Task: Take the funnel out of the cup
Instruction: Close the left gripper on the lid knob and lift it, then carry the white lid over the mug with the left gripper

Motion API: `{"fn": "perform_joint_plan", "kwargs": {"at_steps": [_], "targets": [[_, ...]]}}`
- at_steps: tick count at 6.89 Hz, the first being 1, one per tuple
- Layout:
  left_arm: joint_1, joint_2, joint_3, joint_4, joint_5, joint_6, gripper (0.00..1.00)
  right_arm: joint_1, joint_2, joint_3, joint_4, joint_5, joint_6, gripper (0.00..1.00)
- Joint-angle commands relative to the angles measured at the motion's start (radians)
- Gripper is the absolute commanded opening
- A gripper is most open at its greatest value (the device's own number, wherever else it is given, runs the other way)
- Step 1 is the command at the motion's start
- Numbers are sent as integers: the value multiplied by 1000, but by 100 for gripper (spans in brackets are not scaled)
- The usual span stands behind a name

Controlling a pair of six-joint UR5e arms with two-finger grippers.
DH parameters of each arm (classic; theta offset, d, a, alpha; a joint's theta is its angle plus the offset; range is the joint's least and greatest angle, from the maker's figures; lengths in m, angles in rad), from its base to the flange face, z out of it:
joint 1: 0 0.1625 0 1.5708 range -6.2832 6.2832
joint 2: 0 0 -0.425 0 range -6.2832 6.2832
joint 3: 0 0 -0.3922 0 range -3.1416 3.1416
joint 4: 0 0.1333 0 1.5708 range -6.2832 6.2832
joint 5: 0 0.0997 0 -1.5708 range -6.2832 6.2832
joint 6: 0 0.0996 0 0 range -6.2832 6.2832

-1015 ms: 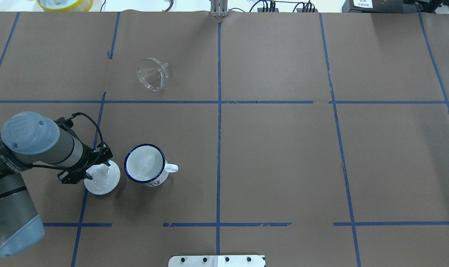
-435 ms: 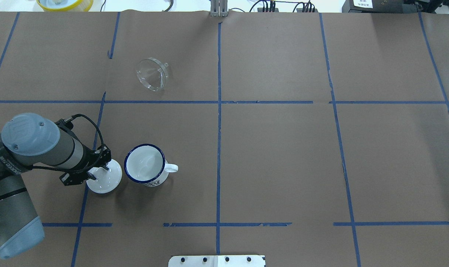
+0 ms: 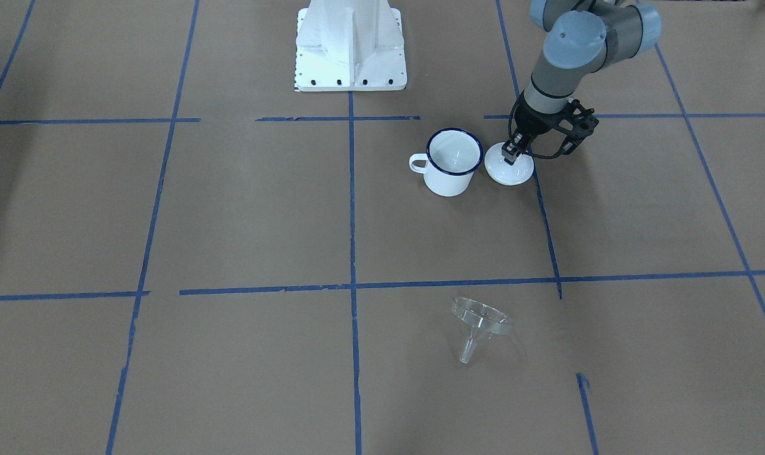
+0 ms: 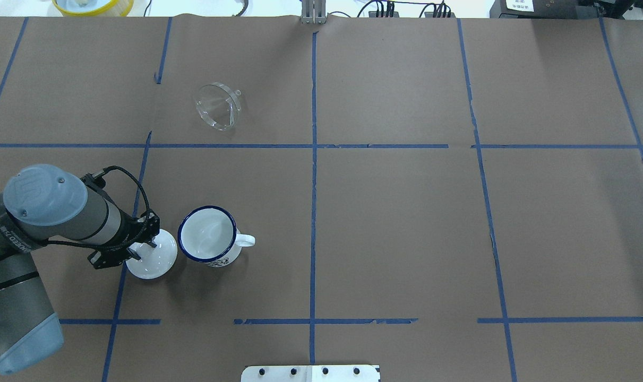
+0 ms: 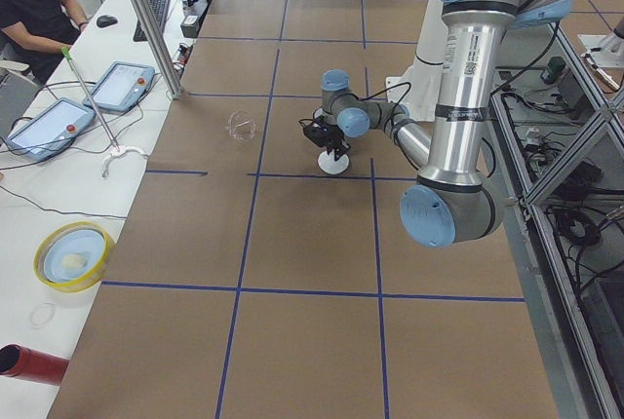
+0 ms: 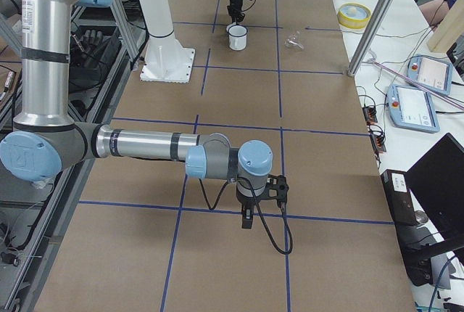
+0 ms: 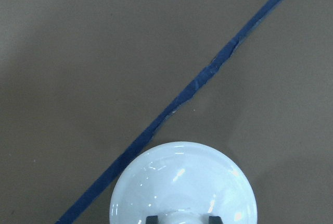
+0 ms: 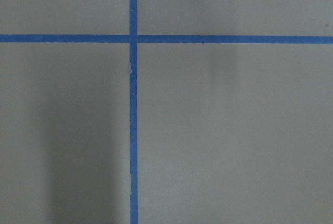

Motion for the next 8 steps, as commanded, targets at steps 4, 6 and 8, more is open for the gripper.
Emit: {"fn": "perform_joint_plan", "kwargs": {"at_steps": [4,6,8], "targets": [[-84,-319,-138,523,5,-1,0,0,0,1,0,0,0,100],[-70,-376,-99,534,-8,-42,0,0,0,1,0,0,0,100],[-34,-393,-62,530,-12,-43,0,0,0,1,0,0,0,100]]}}
